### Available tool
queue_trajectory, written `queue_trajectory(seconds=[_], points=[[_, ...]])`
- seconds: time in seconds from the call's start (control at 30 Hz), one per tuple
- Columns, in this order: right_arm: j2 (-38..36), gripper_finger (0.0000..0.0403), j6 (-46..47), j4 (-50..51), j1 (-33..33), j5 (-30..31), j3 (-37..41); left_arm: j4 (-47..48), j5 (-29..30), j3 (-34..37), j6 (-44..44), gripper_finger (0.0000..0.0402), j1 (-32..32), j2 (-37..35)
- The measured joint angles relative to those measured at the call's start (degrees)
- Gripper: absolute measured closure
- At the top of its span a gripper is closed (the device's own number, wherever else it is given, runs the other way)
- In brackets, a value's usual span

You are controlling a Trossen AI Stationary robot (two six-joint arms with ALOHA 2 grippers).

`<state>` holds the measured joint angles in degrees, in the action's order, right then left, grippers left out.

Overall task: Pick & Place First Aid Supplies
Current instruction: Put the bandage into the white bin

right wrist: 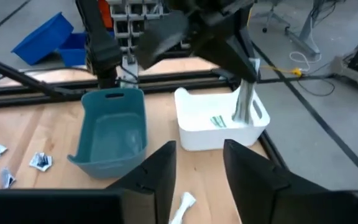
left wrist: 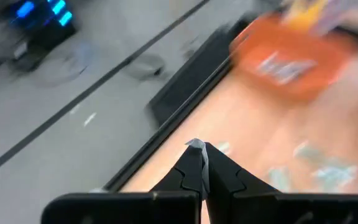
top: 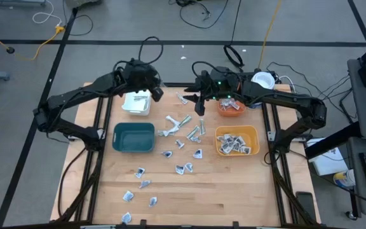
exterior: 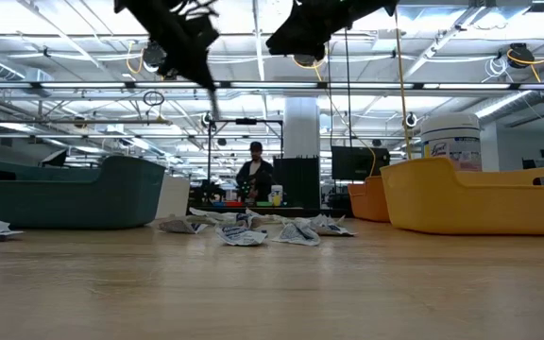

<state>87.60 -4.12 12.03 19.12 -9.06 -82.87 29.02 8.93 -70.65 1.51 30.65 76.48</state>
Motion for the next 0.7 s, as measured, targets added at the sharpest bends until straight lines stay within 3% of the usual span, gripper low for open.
queue_trajectory(seconds=[0.13,0.27,0.5,0.7], points=[[0.02,0.026,0.0,-0.19,-0.09,-0.02,0.02,7.95,6.22,0.0,2.24,0.04,2.39,0.49],[0.01,0.026,0.0,-0.27,-0.09,-0.04,0.02,15.53,8.87,0.04,5.8,0.0401,5.1,2.34],[0.01,0.0263,0.0,-0.81,-0.09,-0.04,0.02,22.76,8.81,-0.03,12.55,0.0401,9.53,8.93],[0.01,0.0267,0.0,-0.85,-0.09,-0.17,0.02,23.86,3.07,0.0,13.26,0.0401,12.76,15.89]])
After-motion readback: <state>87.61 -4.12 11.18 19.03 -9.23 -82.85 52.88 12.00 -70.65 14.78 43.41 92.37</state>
